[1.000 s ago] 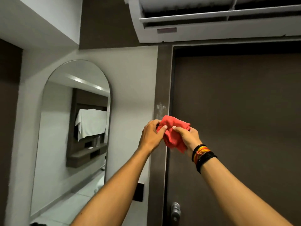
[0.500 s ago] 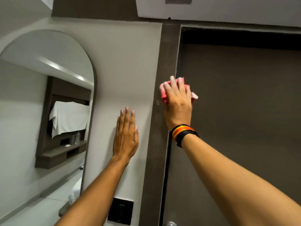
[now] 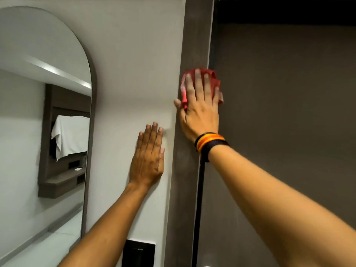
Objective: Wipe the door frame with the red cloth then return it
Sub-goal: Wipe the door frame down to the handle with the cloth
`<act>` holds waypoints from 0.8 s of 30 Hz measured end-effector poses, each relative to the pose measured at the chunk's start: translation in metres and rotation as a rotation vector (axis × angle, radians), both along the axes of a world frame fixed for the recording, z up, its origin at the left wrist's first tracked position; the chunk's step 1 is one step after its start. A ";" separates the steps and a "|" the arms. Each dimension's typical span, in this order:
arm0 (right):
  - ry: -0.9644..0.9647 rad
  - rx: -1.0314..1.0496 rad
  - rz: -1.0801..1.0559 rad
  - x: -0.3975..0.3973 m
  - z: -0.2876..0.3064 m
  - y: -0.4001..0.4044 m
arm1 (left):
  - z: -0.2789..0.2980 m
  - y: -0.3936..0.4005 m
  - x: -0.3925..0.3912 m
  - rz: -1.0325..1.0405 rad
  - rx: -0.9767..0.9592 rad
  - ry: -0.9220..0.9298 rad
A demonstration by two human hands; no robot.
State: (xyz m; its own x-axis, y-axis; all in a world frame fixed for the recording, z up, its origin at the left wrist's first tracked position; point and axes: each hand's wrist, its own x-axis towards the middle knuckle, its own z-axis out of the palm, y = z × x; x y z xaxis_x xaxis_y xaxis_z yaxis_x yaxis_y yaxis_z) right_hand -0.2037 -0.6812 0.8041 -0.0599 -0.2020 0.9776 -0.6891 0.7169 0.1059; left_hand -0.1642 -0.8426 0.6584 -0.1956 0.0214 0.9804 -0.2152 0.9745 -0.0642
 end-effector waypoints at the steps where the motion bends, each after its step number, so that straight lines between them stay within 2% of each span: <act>1: 0.013 -0.011 -0.006 -0.002 0.004 -0.001 | 0.001 0.000 0.000 0.006 -0.003 0.004; 3: 0.044 -0.025 0.004 -0.005 -0.013 -0.003 | -0.001 0.001 0.000 0.009 0.000 0.006; 7: 0.062 0.010 -0.008 -0.003 -0.099 -0.002 | -0.002 0.006 0.002 -0.007 -0.004 0.016; 9: 0.048 0.039 -0.022 -0.001 -0.123 0.001 | 0.000 0.006 0.002 -0.009 0.002 0.022; 12: 0.038 0.096 -0.054 0.002 -0.098 0.005 | 0.001 0.006 0.001 -0.015 -0.005 0.036; 16: 0.004 0.087 -0.040 0.008 -0.016 0.000 | -0.001 0.004 0.003 -0.022 -0.019 0.045; 19: -0.023 0.041 -0.021 0.010 -0.004 -0.004 | 0.001 0.004 0.003 -0.020 -0.031 0.040; 21: 0.016 0.025 -0.016 0.008 -0.035 -0.008 | 0.001 0.004 0.002 -0.021 -0.034 0.052; 24: 0.049 -0.006 0.048 0.006 -0.124 -0.010 | 0.000 0.003 -0.001 -0.034 -0.022 0.056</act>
State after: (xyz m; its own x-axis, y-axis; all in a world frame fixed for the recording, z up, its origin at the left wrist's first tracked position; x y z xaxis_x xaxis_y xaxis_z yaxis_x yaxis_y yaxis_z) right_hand -0.1981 -0.6913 0.6798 -0.0019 -0.1978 0.9802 -0.7165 0.6841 0.1366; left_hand -0.1655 -0.8392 0.6584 -0.1393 0.0488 0.9891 -0.1856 0.9798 -0.0745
